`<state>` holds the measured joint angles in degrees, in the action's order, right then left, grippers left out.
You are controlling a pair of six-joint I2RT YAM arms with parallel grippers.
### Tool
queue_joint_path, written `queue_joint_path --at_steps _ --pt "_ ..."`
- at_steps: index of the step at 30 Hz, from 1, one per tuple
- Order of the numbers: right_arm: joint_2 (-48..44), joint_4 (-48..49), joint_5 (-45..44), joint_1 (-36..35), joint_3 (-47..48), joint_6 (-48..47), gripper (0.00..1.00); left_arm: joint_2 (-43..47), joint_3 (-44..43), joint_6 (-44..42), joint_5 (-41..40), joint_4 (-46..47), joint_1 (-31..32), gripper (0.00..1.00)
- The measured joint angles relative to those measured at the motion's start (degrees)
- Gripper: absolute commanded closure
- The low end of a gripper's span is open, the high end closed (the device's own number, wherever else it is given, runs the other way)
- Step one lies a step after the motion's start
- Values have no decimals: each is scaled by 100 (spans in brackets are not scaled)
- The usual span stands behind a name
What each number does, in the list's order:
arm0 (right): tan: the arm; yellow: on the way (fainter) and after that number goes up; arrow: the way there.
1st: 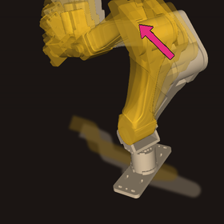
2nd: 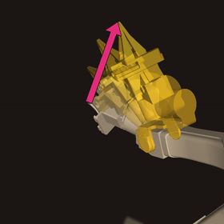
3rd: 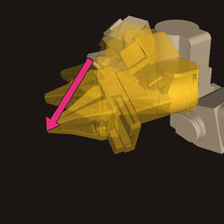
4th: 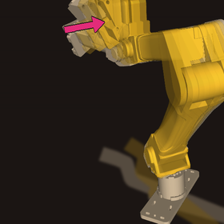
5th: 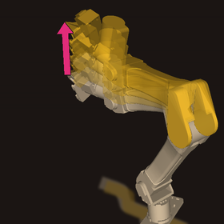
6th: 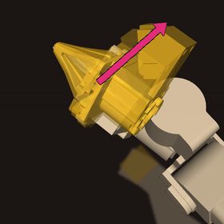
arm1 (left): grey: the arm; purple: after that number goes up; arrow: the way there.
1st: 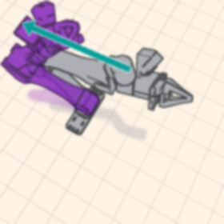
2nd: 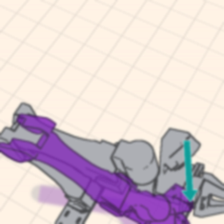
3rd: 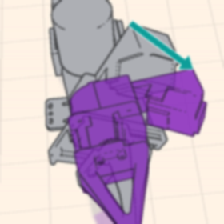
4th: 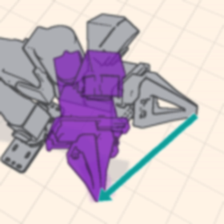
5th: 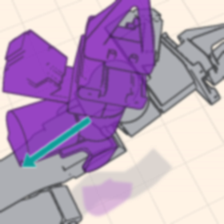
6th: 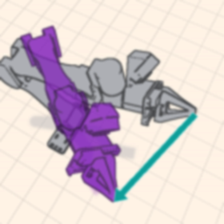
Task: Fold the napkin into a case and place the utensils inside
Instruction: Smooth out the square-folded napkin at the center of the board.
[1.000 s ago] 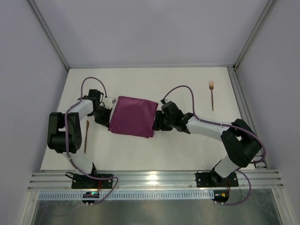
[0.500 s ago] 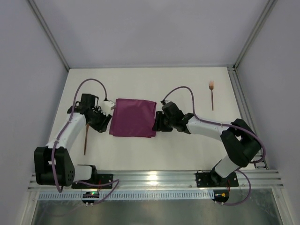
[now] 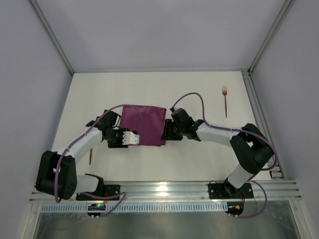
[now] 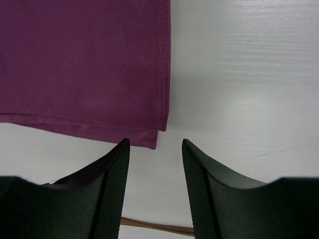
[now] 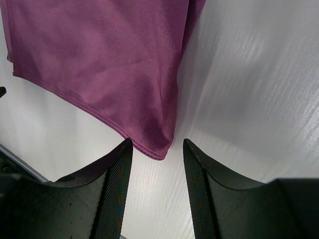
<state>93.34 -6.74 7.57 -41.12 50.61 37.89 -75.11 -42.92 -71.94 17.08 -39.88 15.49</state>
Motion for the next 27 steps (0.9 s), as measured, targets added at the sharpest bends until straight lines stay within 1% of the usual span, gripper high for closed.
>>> queue_joint_path --at_steps 2,6,11,14,15,17,18,20,21,23,24,27 --pt "66 2 24 0 0 0 50 -31 66 -402 9 42 52 51" --pt "144 2 59 0 2 2 51 -260 107 -946 -11 149 76 53" --pt "153 7 74 0 4 2 51 -638 85 -1316 -114 221 81 55" --pt "153 7 74 0 4 0 51 -680 79 -1427 -155 315 87 63" --pt "153 9 74 0 4 0 51 -693 79 -1445 -162 337 90 68" --pt "153 9 74 0 4 0 51 -717 79 -1471 -173 372 90 73" --pt "153 9 74 0 4 0 51 -719 79 -1488 -175 385 90 78" --pt "153 9 74 0 4 0 51 -728 85 -1526 -179 398 90 81" --pt "153 9 74 0 4 0 51 -728 90 -1532 -184 400 90 87" --pt "153 11 74 0 4 0 51 -728 103 -1545 -188 413 90 92" --pt "153 9 74 0 4 0 51 -728 105 -1537 -190 426 90 97" --pt "153 9 74 0 20 0 51 -723 105 -1519 -188 444 90 98"
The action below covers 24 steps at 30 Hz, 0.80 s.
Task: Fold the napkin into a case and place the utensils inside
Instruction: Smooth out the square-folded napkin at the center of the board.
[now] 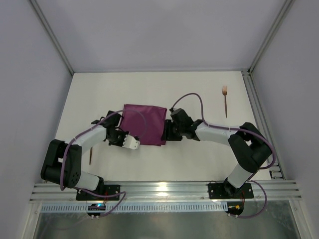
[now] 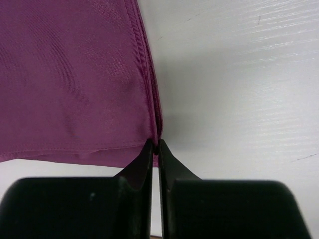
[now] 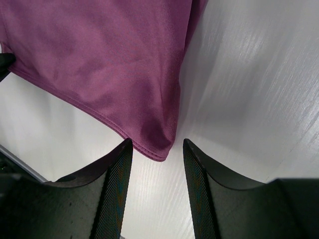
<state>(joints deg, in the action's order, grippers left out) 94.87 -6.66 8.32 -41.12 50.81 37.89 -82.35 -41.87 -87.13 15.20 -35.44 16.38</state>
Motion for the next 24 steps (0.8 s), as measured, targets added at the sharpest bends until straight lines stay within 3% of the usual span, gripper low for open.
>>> queue_joint_path --at_steps 3,15,19,24 --pt "0 7 0 0 39 0 50 0 -11 70 4 -11 0 91" --pt "240 28 -2 2 111 55 51 11 -33 232 57 -83 0 90" --pt "356 74 63 7 116 133 60 11 -37 293 87 -98 0 93" --pt "365 243 190 11 70 256 81 17 -90 400 114 -181 0 99"
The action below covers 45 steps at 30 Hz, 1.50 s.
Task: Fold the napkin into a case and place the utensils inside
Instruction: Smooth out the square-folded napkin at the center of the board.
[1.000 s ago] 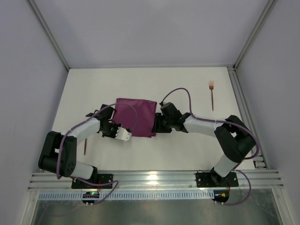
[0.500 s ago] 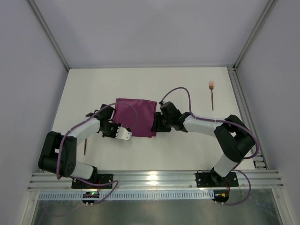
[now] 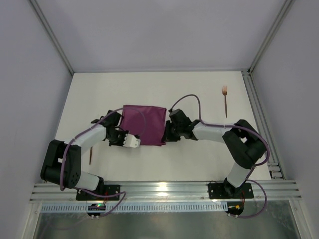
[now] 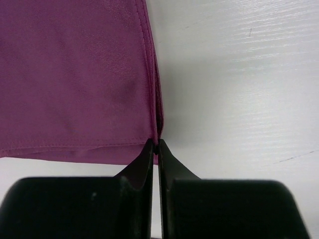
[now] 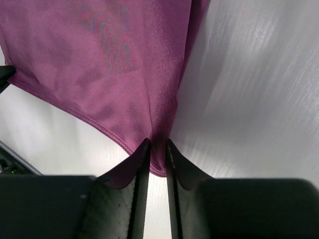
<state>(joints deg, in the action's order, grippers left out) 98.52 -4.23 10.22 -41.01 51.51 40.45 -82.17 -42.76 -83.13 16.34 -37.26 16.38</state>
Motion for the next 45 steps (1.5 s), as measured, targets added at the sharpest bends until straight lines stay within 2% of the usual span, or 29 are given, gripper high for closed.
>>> queue_joint_path --at_steps 7,12,16,34,41,45 --pt "0 37 50 0 -20 46 96 28 -22 57 17 -96 0 96" --pt "-2 35 55 0 -20 46 96 28 -101 160 17 -153 0 93" --pt "-2 33 55 0 -20 42 96 28 -212 225 17 -203 0 100" --pt "-28 -317 55 0 522 -116 96 26 -654 669 -212 -273 -11 100" --pt "-28 -313 118 -2 551 -111 96 24 -938 645 -219 -376 -326 100" --pt "-26 -295 175 -24 551 -103 96 -33 -940 579 -186 -415 -422 95"
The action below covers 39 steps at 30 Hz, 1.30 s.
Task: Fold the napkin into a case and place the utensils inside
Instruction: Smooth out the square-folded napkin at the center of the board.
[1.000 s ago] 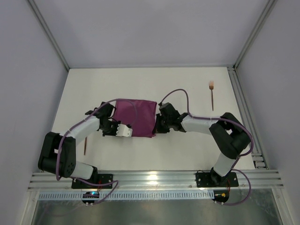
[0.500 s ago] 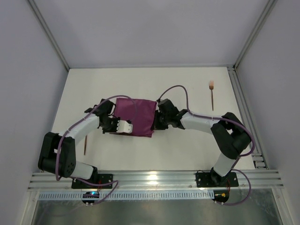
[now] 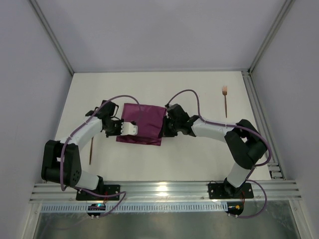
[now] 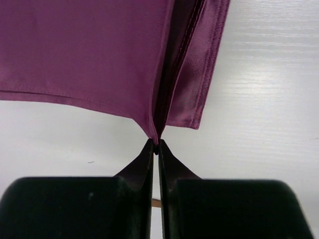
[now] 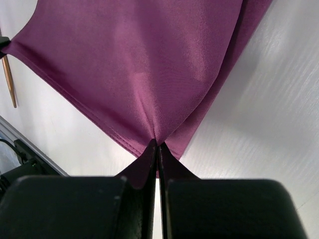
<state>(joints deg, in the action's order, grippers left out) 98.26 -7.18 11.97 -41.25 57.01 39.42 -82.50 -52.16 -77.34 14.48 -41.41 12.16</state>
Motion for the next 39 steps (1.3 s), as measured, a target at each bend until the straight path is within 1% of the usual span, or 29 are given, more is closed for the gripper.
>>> queue_joint_path --at_steps 2,6,14,24,27,28,30,31,32,33,34,35,37,38,39 --pt "7 13 15 -28 0 4 96 -44 33 -55 66 -76 -11 95" --pt "70 72 76 -63 0 44 96 -52 214 -136 101 -131 -20 100" --pt "190 188 127 -81 -17 157 96 -168 286 -181 -44 -87 -20 100" --pt "372 505 122 -107 -345 380 96 -472 291 -240 -188 103 -22 100" --pt "380 525 105 -107 -348 389 96 -474 310 -264 -186 107 -22 98" --pt "380 540 103 -107 -348 387 96 -474 334 -271 -188 116 -22 96" --pt "380 540 98 -107 -348 387 96 -474 389 -289 -188 133 -22 85" --pt "380 542 87 -107 -348 387 93 -474 409 -293 -190 131 -22 73" --pt "380 540 85 -107 -348 389 92 -474 420 -319 -195 129 -22 68" --pt "380 535 74 -107 -348 389 90 -474 422 -308 -203 122 -26 65" --pt "380 533 72 -107 -348 391 85 -468 422 -310 -203 116 -28 62" --pt "380 531 68 -107 -348 396 82 -452 422 -317 -205 96 -28 58" --pt "380 525 63 -105 -348 393 75 -389 422 -356 -195 44 -31 54" --pt "380 516 63 -105 -348 398 71 -330 422 -376 -192 20 -31 53" --pt "378 494 63 -105 -345 396 69 -260 420 -387 -188 -17 -28 53"
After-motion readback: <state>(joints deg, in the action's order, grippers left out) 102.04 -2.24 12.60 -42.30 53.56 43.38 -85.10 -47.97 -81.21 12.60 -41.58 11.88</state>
